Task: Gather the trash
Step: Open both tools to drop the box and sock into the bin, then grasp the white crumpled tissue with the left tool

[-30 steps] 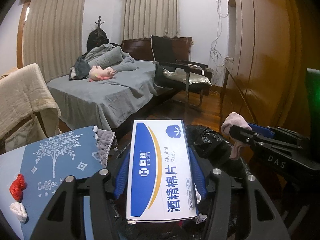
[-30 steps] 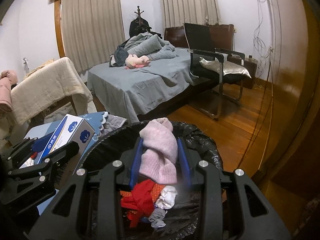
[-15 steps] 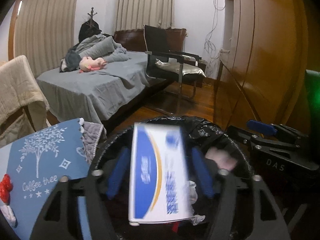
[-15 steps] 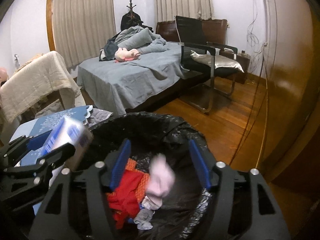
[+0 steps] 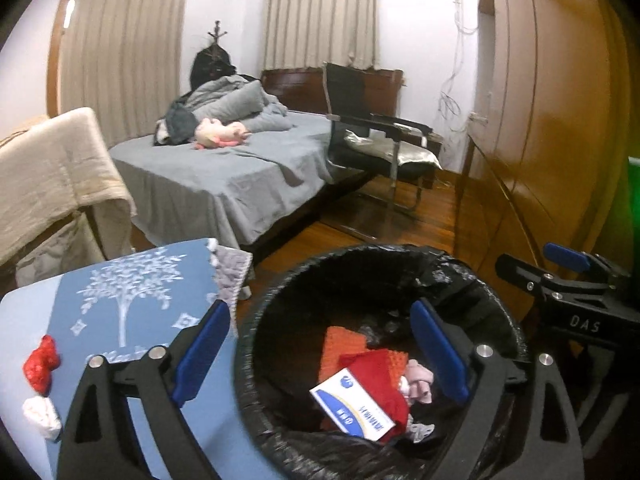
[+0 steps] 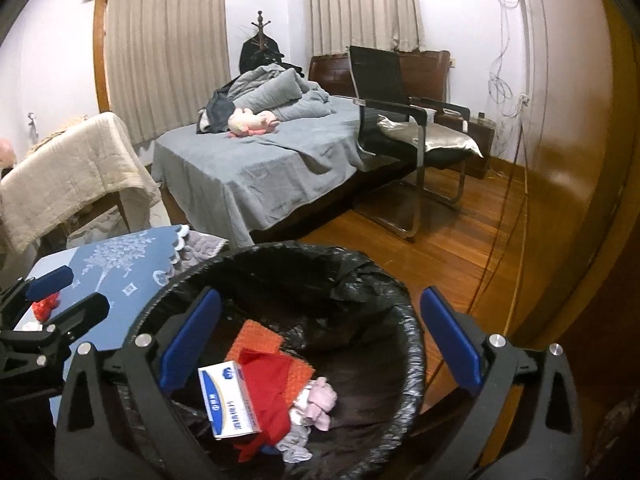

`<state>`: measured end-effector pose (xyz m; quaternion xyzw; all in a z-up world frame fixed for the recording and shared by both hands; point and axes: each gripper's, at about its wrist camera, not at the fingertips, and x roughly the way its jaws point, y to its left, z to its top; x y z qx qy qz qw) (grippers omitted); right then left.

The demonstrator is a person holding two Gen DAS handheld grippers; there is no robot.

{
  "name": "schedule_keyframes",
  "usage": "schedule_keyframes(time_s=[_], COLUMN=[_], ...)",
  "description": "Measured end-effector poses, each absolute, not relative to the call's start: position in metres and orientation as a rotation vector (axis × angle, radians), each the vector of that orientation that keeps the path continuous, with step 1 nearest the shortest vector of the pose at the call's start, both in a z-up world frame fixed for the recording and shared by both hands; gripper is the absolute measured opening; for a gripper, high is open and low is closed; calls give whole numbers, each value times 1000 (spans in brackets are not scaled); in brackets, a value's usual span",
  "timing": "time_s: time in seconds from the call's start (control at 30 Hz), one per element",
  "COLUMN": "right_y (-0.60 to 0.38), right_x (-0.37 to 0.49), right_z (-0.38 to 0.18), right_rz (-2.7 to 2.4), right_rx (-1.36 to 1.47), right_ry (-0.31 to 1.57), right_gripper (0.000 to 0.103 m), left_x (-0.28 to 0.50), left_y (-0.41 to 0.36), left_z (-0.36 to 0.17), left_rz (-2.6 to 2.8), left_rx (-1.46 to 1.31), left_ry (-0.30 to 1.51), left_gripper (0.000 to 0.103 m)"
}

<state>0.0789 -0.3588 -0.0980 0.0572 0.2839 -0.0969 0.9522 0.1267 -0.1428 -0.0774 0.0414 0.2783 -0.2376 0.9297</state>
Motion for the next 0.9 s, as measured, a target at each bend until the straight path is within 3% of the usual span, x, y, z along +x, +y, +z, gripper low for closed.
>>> schedule_keyframes(time_s=[0.9], right_y=[-182], right_x=[105], right_z=[-87], right_rz=[129], right_rx=[28], right_ry=[565], right_gripper=[97], left_x=[100], left_y=[38], left_z=[-70], left_rz=[-127], left_rx=[11], left_ry=[536], left_gripper=[91])
